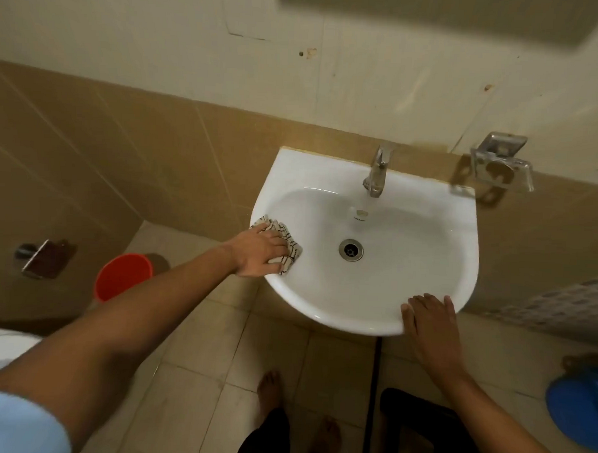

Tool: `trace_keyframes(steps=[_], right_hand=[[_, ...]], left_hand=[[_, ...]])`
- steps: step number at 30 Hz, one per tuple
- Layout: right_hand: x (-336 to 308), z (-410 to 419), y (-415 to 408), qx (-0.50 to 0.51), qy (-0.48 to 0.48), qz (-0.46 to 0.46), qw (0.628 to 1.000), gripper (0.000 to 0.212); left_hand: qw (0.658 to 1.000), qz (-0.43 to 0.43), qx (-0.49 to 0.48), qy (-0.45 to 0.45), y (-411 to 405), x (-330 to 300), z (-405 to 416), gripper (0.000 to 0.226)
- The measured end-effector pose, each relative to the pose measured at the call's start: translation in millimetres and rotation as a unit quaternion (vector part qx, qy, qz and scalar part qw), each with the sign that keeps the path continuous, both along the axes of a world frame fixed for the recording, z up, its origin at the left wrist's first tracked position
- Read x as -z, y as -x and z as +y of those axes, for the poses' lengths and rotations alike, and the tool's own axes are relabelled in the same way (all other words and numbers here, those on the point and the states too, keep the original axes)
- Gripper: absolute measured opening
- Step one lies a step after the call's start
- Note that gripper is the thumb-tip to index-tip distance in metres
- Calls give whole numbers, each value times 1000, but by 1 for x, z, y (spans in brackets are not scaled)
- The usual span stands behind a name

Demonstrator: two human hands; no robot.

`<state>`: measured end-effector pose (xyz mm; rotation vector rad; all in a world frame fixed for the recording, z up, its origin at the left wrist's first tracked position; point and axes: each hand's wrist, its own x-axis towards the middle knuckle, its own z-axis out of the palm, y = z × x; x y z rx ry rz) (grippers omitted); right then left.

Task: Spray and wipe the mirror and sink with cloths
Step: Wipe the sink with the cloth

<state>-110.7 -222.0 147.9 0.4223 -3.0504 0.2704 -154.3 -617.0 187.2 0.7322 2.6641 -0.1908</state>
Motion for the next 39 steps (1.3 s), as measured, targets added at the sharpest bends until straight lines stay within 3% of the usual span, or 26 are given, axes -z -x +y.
trace_keyframes(steps=[3,6,14,22,25,31,39], right_hand=[[4,-3,5,23,-6,-13,1000,53],[7,-5,9,44,-18,-43,998,58],[-2,-14,9,70,-23,-58,996,57],[-13,7,40,75,-23,-92,993,61],[-16,22,56,72,-21,-105,992,49],[-17,48,68,29,-18,-117,993,48],[-14,73,85,-20,2,-88,996,51]], left_hand=[[995,-20,11,92,37,-1,-4,62],[987,13,29,159,65,2,-5,63],[977,55,78,193,83,19,-3,65],[986,-104,-42,123,31,24,41,64],[979,-152,-99,89,12,25,66,64],[954,-241,-176,2,-10,33,142,69],[945,-195,-244,-99,0,19,264,55]])
